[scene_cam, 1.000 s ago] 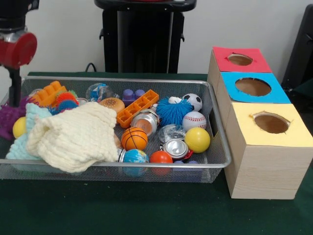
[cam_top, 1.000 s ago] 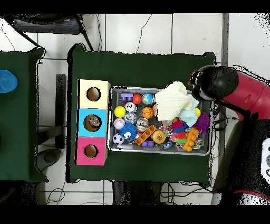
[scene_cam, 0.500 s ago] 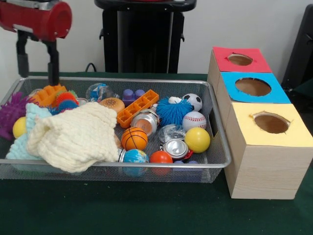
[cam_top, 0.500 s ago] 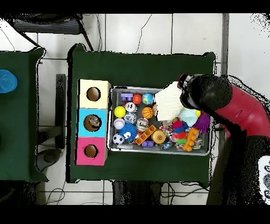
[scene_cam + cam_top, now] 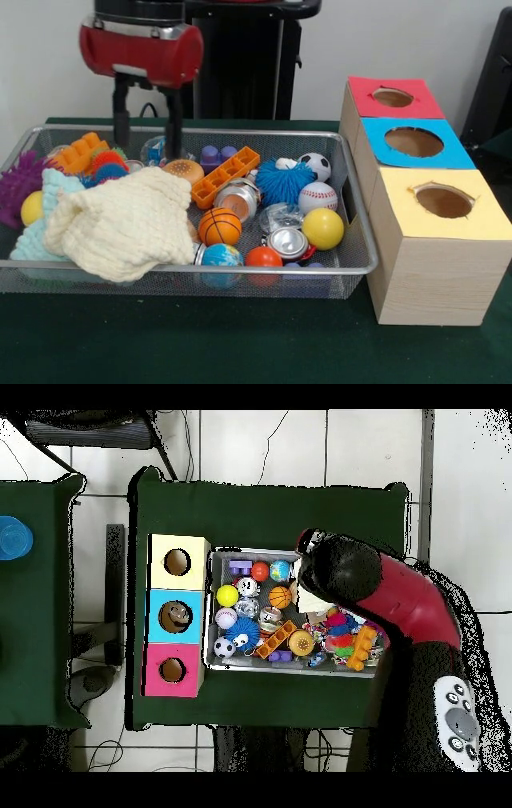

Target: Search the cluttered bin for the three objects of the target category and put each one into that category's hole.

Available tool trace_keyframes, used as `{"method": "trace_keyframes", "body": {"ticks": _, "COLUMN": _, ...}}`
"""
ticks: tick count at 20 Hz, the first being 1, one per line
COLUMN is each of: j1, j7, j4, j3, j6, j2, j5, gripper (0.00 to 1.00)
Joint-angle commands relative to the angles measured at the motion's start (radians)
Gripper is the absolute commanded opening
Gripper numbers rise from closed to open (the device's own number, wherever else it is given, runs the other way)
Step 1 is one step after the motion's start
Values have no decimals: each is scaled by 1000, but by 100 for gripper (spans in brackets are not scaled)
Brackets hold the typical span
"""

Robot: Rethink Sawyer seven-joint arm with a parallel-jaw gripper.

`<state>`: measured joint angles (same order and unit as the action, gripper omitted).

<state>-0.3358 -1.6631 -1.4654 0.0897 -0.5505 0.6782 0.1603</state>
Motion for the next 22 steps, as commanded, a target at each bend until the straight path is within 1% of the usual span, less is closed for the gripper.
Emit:
{"method": "trace_keyframes", "body": {"ticks": 1, "j1": 45, "j7": -307, "j4": -200, "j3": -56, "j6": 89, "j2": -43, "j5": 90, "gripper": 100}}
{"method": "trace_keyframes", "body": {"ticks": 3, "j1": 57, "j7": -317, "j4": -225, "j3": -49, "j6": 108, "j2": -42, "j5": 110, "gripper": 100}}
{"method": "trace_keyframes", "body": {"ticks": 13, "j1": 83, "j7": -320, "j4": -307, "j3": -77, "j6": 177, "j2": -53, "j5": 223, "gripper": 100}}
{"method": "trace_keyframes", "body": {"ticks": 17, "j1": 99, "j7": -319, "j4": -336, "j3": -69, "j6": 218, "j2": -64, "j5": 243, "gripper": 100}}
{"method": "trace_keyframes", "body": {"ticks": 22, "j1": 81, "j7": -311, "j4": -393, "j3": -109, "j6": 304, "j2": -81, "j5": 278, "gripper": 100}}
